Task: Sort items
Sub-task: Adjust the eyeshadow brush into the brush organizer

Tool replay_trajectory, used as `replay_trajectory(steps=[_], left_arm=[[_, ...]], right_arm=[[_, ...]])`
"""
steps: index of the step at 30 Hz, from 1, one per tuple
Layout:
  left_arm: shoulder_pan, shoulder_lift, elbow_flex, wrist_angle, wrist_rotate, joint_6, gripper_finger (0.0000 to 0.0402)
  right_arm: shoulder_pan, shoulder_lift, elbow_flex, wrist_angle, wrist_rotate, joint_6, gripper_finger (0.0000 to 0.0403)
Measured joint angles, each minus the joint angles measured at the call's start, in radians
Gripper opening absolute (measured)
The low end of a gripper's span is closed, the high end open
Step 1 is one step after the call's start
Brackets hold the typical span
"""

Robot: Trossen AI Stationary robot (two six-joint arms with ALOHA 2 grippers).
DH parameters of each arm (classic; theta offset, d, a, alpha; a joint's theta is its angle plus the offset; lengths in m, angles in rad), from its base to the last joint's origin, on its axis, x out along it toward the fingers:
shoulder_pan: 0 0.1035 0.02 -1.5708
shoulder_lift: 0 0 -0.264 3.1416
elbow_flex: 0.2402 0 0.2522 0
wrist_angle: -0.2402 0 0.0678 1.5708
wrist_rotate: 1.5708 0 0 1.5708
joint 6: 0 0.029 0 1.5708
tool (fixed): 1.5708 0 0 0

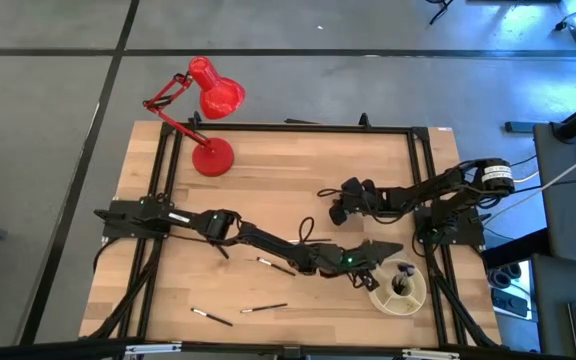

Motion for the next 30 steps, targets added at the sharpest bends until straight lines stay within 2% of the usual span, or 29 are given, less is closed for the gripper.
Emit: replay_trajectory(steps=[6, 12, 17, 23, 26, 30], left_arm=[[-0.008, -0.001, 0.000, 0.001, -0.091, -0.020, 0.0130], [-0.008, -0.009, 0.040, 0.018, -0.341, -0.031, 0.0142], [-0.014, -0.033, 0.031, 0.085, -0.461, -0.024, 0.0130], [-0.032, -0.062, 0.032, 0.117, -0.580, 0.076, 0.0107], [-0.035, -0.075, 0.032, 0.070, -0.590, 0.085, 0.0092], [-0.027, -0.124, 0.031, -0.022, -0.564, 0.050, 0.0077]], right_arm=[[0.000, 0.000, 0.019, 0.010, 0.000, -0.065, 0.0162], [-0.003, 0.001, 0.071, 0.015, -0.025, -0.189, 0.0162], [-0.023, 0.000, 0.117, 0.016, -0.045, -0.272, 0.0162], [-0.075, -0.015, 0.150, 0.018, 0.031, -0.304, 0.0162], [-0.119, -0.042, 0.168, 0.020, 0.013, -0.334, 0.0162], [-0.181, -0.101, 0.182, 0.021, -0.066, -0.383, 0.0162]])
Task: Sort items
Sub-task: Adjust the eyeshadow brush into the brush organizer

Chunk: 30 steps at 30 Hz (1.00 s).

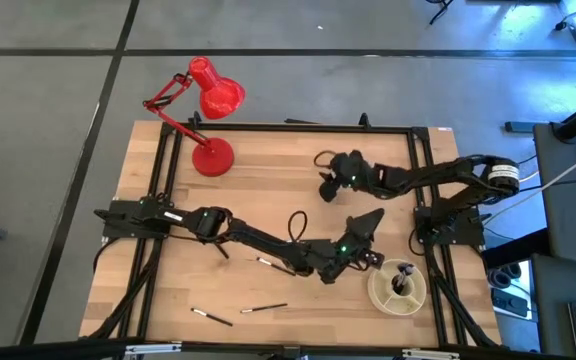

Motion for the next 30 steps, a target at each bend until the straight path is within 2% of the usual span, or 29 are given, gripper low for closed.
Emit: replay_trajectory(steps=[4, 7, 9, 12, 14, 15, 19, 25, 30], left_arm=[[0.034, -0.077, 0.000, -0.228, -0.006, -0.174, 0.0065], [0.060, -0.144, 0.000, -0.567, 0.060, -0.479, 0.0058], [0.068, -0.200, 0.000, -0.858, 0.216, -0.753, 0.0054], [0.088, -0.276, 0.000, -1.201, 0.544, -1.135, 0.0047], [0.104, -0.315, 0.000, -1.341, 0.694, -1.283, 0.0040], [0.109, -0.332, 0.000, -1.410, 0.730, -1.324, 0.0036], [0.112, -0.361, 0.000, -1.528, 0.749, -1.394, 0.0017], [0.085, -0.361, -0.004, -1.566, 0.760, -1.437, 0.0002], [0.067, -0.391, -0.154, -1.543, 0.736, -1.494, 0.0003]], right_arm=[[-0.048, -0.064, 0.001, -0.003, -0.086, -0.018, 0.0162], [-0.064, -0.105, 0.001, -0.010, -0.122, -0.038, 0.0162], [-0.066, -0.129, 0.001, -0.021, -0.123, -0.068, 0.0162], [-0.067, -0.151, 0.003, -0.071, -0.122, -0.136, 0.0162], [-0.067, -0.157, 0.002, -0.139, -0.121, -0.142, 0.0162], [-0.067, -0.157, 0.002, -0.164, -0.122, -0.142, 0.0162], [-0.067, -0.156, 0.001, -0.234, -0.120, -0.134, 0.0162], [-0.066, -0.156, 0.001, -0.241, -0.149, -0.119, 0.0162], [-0.062, -0.156, 0.001, -0.255, -0.166, -0.120, 0.0162]])
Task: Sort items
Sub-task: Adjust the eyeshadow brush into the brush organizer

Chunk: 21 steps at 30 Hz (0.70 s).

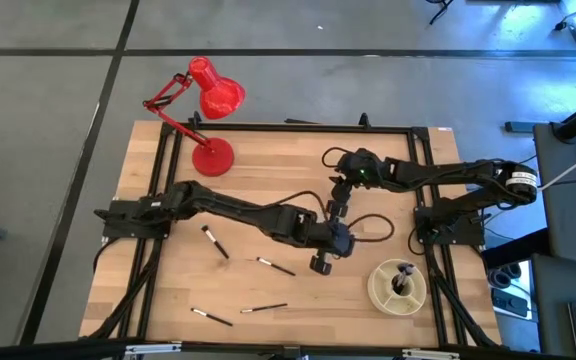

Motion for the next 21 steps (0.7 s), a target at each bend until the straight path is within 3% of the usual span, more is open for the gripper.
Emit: replay_trajectory(steps=[3, 7, 13, 16, 21], left_arm=[[-0.013, -0.096, -0.179, 0.146, -0.030, -0.031, 0.0002], [-0.026, -0.284, -0.522, 0.428, -0.038, -0.084, 0.0004], [-0.030, -0.630, -1.039, 0.820, -0.081, -0.202, 0.0002], [-0.031, -0.778, -1.238, 0.812, -0.168, -0.302, 0.0007], [-0.030, -0.958, -1.518, 0.863, -0.282, -0.497, 0.0034]], right_arm=[[0.000, 0.000, 0.000, -0.025, -0.009, 0.000, 0.0162], [0.000, 0.000, 0.000, -0.034, -0.048, 0.009, 0.0162], [0.010, 0.006, 0.000, 0.032, -0.256, 0.126, 0.0162], [0.064, 0.022, 0.000, 0.101, -0.330, 0.143, 0.0162], [0.222, 0.090, 0.019, 0.218, -0.271, 0.132, 0.0162]])
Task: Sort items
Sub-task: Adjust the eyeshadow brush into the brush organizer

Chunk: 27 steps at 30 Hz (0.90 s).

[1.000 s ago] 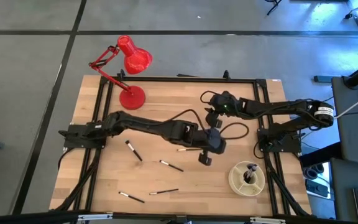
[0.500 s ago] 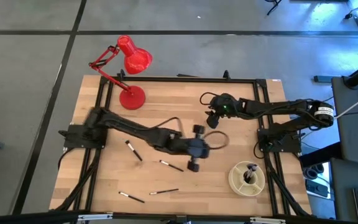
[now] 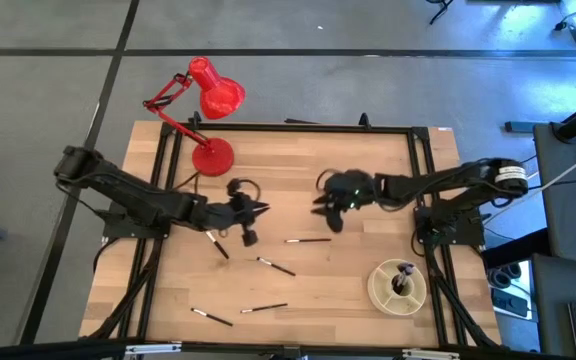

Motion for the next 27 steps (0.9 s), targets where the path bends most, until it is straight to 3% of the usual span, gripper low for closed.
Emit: replay_trajectory(steps=[8, 16, 21, 27], left_arm=[[0.032, -0.046, -0.244, 0.285, -0.033, -0.033, 0.0094], [0.055, -0.033, -0.274, 0.286, -0.015, -0.042, 0.0115], [0.051, -0.033, -0.290, 0.283, -0.015, -0.089, 0.0116], [0.038, -0.033, -0.308, 0.193, -0.030, -0.166, 0.0113]], right_arm=[[0.197, 0.254, 0.282, -0.142, 0.023, -0.051, 0.0162], [0.235, 0.575, 0.709, -0.685, 0.116, -0.150, 0.0162], [0.233, 0.678, 0.851, -0.767, 0.122, -0.212, 0.0162], [0.225, 0.714, 0.888, -0.765, 0.119, -0.253, 0.0162]])
